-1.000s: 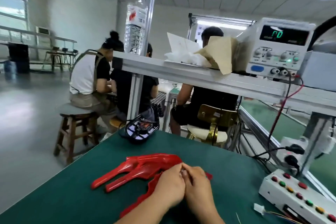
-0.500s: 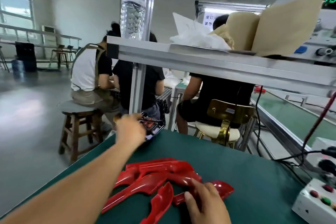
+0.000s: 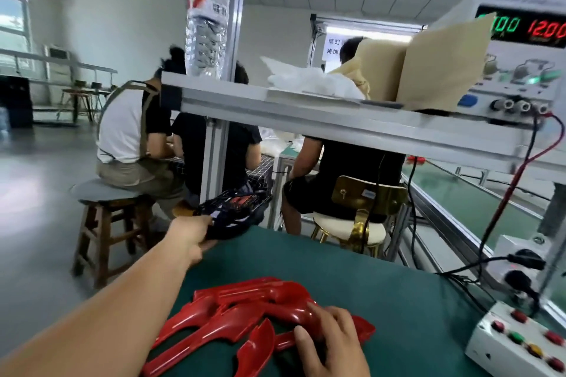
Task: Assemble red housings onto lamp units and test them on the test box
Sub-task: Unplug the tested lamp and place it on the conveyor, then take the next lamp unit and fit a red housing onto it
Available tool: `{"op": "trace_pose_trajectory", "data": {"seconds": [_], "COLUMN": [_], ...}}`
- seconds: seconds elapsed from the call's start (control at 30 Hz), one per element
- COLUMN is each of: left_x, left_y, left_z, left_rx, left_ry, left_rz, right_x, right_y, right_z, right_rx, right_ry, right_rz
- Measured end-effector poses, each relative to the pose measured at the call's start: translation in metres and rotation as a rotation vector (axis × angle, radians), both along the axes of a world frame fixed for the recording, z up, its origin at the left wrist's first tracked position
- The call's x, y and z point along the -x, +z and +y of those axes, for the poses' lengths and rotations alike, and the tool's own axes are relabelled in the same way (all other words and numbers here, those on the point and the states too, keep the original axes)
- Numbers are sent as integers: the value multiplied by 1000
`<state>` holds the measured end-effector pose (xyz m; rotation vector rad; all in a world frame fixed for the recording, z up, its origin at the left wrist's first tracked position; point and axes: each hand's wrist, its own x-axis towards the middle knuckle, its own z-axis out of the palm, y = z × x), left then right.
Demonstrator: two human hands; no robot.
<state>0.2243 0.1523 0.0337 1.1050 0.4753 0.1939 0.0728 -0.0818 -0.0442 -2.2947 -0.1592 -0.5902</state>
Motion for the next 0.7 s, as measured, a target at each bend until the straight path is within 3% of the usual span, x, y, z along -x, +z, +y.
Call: {"op": "trace_pose_trajectory", "data": {"seconds": [0.1,0.2,0.27,0.37,0.53,0.63,0.7], "left_x": [50,105,133,166,186,180,175], "left_y": [18,11,-2,-17,-19,-17,-14], "left_z": [-42,-89,-119,-147,-137,-111,-89], "left_rx": [187,240,264,168,84,-29,92], "left_ry": [-17,-38,-73,-53,-109,-48,12], "left_rz": [-129,-126,-118,-142,-228,-278,-294], "right_x": [10,24,32,37,56,65,72], "right_y": [10,27,46,61,75,72,66], "right_z": [4,8,12,12,-18,-44,-62], "right_rx": [-146,-281,-474,-737,-877,-976,-1082], "right_ry": [-34,-12,60,-12,-162,-109,6], "right_rz": [-96,-131,-87,-3,6,102,145]}}
